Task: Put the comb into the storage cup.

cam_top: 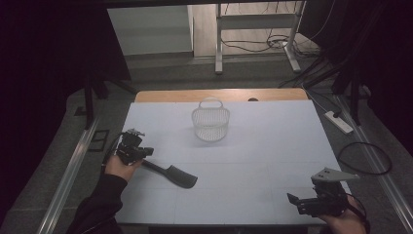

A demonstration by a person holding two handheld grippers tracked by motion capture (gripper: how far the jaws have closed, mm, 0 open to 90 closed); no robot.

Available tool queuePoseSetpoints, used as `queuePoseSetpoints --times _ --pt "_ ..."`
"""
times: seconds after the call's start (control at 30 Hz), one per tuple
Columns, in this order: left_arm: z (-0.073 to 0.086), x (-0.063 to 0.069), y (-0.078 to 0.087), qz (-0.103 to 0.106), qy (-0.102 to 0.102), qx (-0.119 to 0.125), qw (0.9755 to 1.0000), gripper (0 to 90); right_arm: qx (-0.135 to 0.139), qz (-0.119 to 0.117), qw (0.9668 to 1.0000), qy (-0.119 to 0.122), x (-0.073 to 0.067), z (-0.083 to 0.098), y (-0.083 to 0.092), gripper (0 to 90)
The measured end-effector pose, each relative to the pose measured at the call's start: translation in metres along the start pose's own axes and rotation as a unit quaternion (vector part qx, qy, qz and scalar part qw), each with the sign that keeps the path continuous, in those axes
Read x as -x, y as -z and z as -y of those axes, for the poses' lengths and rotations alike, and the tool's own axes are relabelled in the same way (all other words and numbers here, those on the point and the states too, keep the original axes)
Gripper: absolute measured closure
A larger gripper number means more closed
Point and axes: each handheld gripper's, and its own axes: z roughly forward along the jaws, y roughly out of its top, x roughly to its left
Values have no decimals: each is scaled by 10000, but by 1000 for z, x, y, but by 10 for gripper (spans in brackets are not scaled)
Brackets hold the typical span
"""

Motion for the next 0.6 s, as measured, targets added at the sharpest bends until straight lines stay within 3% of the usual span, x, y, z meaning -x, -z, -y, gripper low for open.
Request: queuePoseSetpoints --times 0.23,0.6 --pt "5 -8 -10 -49 144 -191 9997 889 -20 -2 10000 40 -1 0 0 19" --pt "10 -13 -17 -157 184 -519 9984 889 -46 -1 10000 68 -2 0 -1 22"
